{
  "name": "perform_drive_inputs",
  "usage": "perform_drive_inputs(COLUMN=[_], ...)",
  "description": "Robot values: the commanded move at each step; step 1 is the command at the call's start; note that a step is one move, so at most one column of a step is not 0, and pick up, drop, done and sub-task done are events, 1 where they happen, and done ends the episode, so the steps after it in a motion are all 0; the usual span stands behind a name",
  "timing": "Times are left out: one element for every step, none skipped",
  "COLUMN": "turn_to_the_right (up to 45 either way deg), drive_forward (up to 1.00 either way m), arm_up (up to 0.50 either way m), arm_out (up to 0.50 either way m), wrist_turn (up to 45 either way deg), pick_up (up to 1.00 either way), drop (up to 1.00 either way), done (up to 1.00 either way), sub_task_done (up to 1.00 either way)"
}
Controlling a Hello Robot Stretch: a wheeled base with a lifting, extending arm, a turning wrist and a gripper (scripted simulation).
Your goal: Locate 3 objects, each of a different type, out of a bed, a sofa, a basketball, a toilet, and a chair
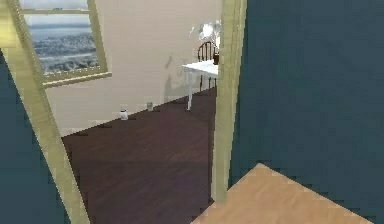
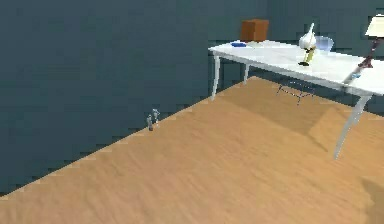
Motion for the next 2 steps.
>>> perform_drive_inputs(turn_to_the_right=[0.0,-3.0], drive_forward=[0.35,0.00], arm_up=[0.00,0.00], arm_out=[0.00,0.00], wrist_turn=[0.0,0.0], pick_up=[0.00,0.00], drop=[0.00,0.00], done=[0.00,0.00], sub_task_done=[0.00,0.00])
